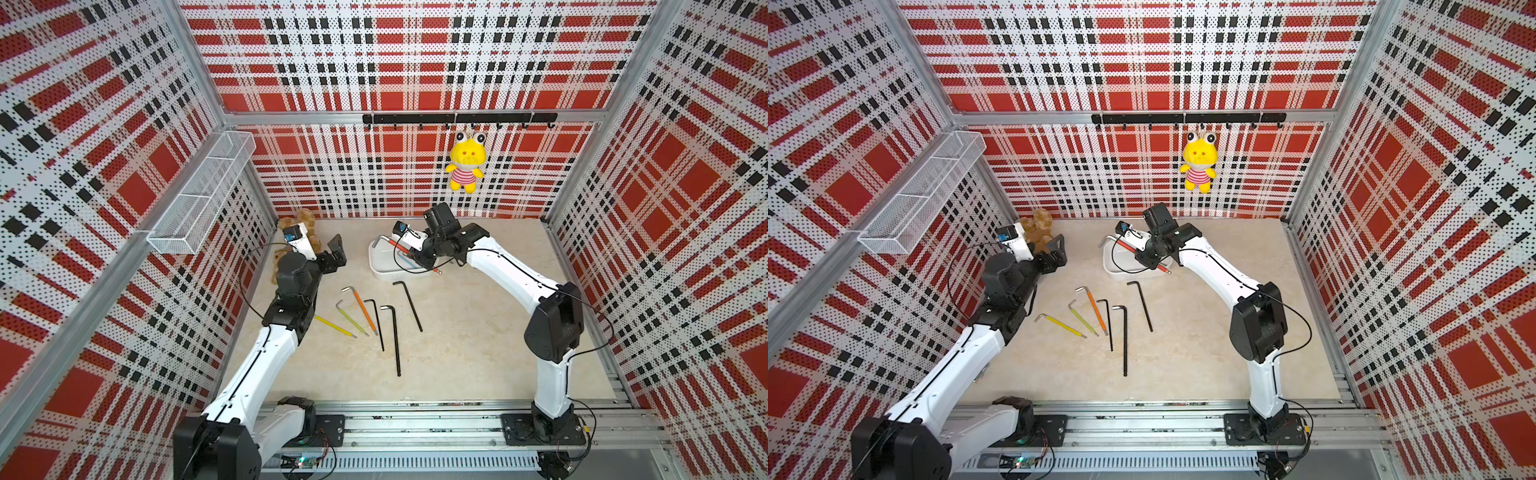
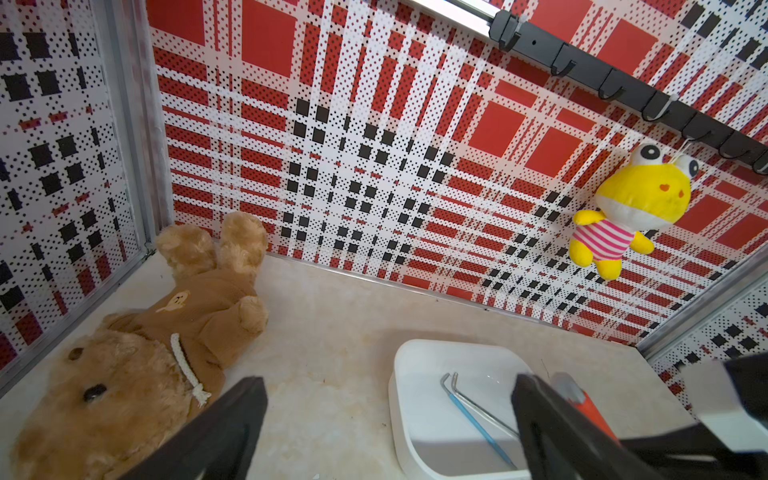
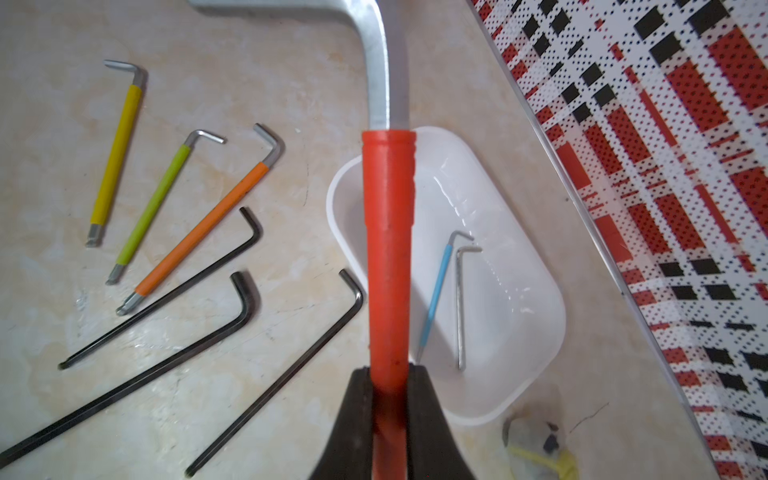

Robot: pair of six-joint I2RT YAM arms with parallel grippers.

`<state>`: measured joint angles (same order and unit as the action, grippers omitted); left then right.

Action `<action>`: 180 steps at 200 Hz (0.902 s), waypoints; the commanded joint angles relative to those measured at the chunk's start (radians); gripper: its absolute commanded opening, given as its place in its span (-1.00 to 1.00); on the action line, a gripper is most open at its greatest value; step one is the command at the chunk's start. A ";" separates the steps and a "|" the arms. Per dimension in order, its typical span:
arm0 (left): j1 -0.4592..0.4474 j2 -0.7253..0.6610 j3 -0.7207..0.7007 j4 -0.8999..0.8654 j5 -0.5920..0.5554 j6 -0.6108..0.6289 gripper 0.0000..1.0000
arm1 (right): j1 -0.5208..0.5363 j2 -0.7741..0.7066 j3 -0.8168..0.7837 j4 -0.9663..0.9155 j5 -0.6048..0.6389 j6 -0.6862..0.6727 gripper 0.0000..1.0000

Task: Put the hex key on the desktop into the storage box
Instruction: Pick up the Allen key from the center of the board, then place the Allen key in the storage box.

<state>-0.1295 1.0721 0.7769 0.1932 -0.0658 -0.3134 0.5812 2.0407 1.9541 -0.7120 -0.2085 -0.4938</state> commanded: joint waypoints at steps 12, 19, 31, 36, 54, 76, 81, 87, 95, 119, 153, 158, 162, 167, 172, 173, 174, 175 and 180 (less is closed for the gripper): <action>0.002 -0.012 -0.002 0.006 -0.015 0.007 0.98 | -0.030 0.202 0.230 0.067 -0.050 -0.057 -1.00; 0.003 -0.011 -0.002 0.006 -0.015 0.007 0.98 | -0.032 0.250 0.289 0.044 -0.058 -0.047 -1.00; 0.005 -0.008 -0.001 0.006 -0.018 0.009 0.98 | -0.036 0.331 0.394 0.002 -0.064 -0.015 -1.00; 0.005 -0.007 -0.001 0.007 -0.018 0.009 0.98 | -0.037 0.360 0.431 -0.011 -0.067 -0.003 -1.00; 0.011 0.000 0.002 0.007 -0.014 0.011 0.98 | -0.039 0.417 0.460 -0.016 -0.062 0.026 -1.00; 0.016 0.008 0.005 0.012 -0.005 0.010 0.98 | -0.043 0.443 0.460 -0.006 -0.061 0.042 -1.00; 0.017 0.009 0.007 0.013 -0.004 0.009 0.98 | -0.044 0.448 0.460 -0.007 -0.061 0.047 -1.00; 0.017 0.012 0.007 0.016 -0.001 0.008 0.99 | -0.045 0.454 0.460 -0.009 -0.062 0.051 -1.00; 0.021 0.016 0.006 0.020 0.004 0.003 0.99 | -0.046 0.459 0.460 -0.010 -0.062 0.057 -1.00; 0.024 0.030 0.006 0.032 0.025 -0.009 0.98 | -0.046 0.485 0.460 -0.015 -0.054 0.076 -1.00; 0.024 0.028 0.004 0.028 0.022 -0.007 0.99 | -0.046 0.518 0.488 -0.031 -0.030 0.083 -1.00; 0.023 0.026 0.003 0.030 0.021 -0.007 0.98 | -0.046 0.524 0.492 -0.034 -0.027 0.084 -1.00; 0.023 0.026 0.004 0.029 0.021 -0.007 0.99 | -0.046 0.529 0.495 -0.038 -0.024 0.084 -1.00; 0.024 0.026 0.004 0.030 0.021 -0.007 0.98 | -0.046 0.533 0.498 -0.044 -0.022 0.084 -1.00; 0.024 0.025 0.004 0.030 0.021 -0.007 0.98 | -0.046 0.537 0.501 -0.048 -0.020 0.084 -1.00; 0.024 0.025 0.004 0.030 0.021 -0.007 0.99 | -0.046 0.538 0.501 -0.049 -0.020 0.083 -1.00; 0.024 0.024 0.004 0.030 0.021 -0.007 0.99 | -0.046 0.540 0.502 -0.051 -0.019 0.083 -1.00; 0.024 0.024 0.004 0.030 0.021 -0.007 0.99 | -0.046 0.540 0.503 -0.051 -0.019 0.083 -1.00; 0.024 0.023 0.003 0.031 0.021 -0.006 0.99 | -0.046 0.544 0.503 -0.054 -0.017 0.083 -1.00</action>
<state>-0.1127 1.1015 0.7769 0.1947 -0.0563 -0.3153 0.5381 2.5603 2.4165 -0.7616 -0.2337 -0.4252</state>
